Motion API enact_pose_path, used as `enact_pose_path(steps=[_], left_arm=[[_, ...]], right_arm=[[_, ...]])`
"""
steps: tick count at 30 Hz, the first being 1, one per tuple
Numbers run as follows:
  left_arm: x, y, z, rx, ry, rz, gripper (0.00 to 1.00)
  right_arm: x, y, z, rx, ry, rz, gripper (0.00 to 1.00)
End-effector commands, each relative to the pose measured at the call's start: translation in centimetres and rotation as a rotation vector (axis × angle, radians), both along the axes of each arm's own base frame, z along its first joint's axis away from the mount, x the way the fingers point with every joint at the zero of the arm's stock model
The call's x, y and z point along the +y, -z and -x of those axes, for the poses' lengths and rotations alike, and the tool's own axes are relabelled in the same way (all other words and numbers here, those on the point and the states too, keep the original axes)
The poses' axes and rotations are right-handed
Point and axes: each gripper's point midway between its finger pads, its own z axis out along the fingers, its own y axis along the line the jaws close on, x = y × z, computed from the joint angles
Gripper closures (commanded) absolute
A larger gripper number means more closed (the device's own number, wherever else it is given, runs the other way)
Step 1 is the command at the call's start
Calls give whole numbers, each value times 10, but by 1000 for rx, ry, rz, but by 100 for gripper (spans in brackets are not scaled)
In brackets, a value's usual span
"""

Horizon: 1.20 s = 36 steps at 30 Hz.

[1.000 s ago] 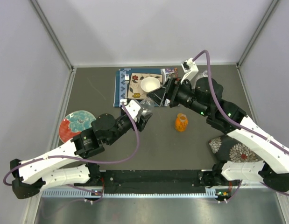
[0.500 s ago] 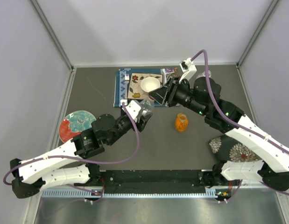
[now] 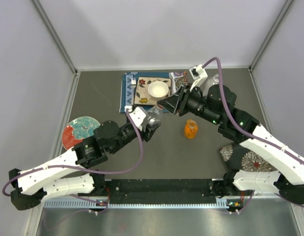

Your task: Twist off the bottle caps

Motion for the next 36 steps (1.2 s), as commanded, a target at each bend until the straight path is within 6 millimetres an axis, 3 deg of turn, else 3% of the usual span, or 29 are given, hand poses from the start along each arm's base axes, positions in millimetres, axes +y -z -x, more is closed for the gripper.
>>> enact_pose_path(steps=[1,12,14,26,32,36], left_arm=[[-12,-48,36,-19,202,178,98],[-23,-75,100,75,613,256,97],[-22,-79,115,84,708,267,96],[-15,-89,143,204,1000,338,94],[-15,-90,149,222,1053,338,94],[-15,-89,151,229,1065,335,93]], right_arm=[[-7,-19,18,-150,-86,12,100],[-17,-42,74,-486,-376,68,100],[-19,-44,94,-570,-478,68,100],[-33,-33,165,-776,-866,21,100],[-40,-26,182,-836,-982,20,100],[-40,-15,180,-831,-1010,58,100]])
